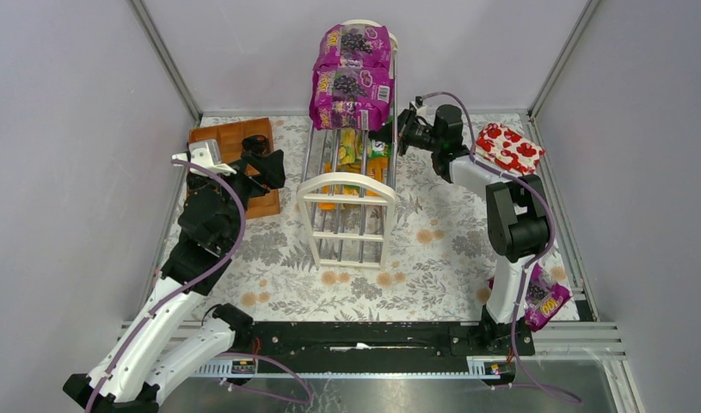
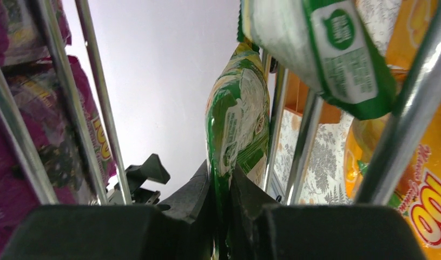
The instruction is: Place and organize the candy bags onto the shelf
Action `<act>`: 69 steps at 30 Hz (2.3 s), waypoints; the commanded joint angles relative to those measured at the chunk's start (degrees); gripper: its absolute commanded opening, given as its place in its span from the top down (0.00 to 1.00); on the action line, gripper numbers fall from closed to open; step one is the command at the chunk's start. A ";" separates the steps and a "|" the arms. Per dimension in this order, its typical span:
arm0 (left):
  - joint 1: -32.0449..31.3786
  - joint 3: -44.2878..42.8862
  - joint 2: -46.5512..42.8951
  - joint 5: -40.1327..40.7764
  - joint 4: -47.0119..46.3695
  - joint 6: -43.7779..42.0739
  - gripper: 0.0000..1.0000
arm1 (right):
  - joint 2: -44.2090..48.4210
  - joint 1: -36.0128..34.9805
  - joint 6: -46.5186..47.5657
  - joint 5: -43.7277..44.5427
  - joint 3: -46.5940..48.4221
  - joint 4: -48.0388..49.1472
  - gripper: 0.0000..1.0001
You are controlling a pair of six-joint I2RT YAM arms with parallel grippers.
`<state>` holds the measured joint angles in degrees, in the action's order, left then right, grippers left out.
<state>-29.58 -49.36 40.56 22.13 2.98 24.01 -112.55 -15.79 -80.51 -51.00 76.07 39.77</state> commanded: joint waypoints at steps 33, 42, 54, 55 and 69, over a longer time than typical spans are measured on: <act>-0.12 -0.47 -1.44 -0.54 -2.02 0.07 0.01 | 28.03 9.53 56.28 27.03 -2.60 -62.87 0.13; -0.12 -0.47 -1.16 -0.43 -1.97 0.07 0.01 | 51.31 9.91 63.99 53.50 -26.84 -70.60 0.07; -0.12 -0.38 -0.90 -0.49 -2.02 0.07 0.01 | 54.19 9.90 22.26 99.50 -29.50 -92.64 0.00; -0.12 -0.29 -0.97 -0.51 -1.97 0.07 0.01 | 52.43 9.98 20.59 101.58 -29.49 -94.10 0.00; -0.21 -0.30 -1.21 -0.26 -2.02 -0.10 0.01 | 25.96 14.43 20.33 98.48 -26.60 -92.67 0.00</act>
<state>-29.58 -49.36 39.83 22.13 2.98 24.01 -83.18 -3.92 -57.30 47.35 47.77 -51.77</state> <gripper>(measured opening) 0.987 0.995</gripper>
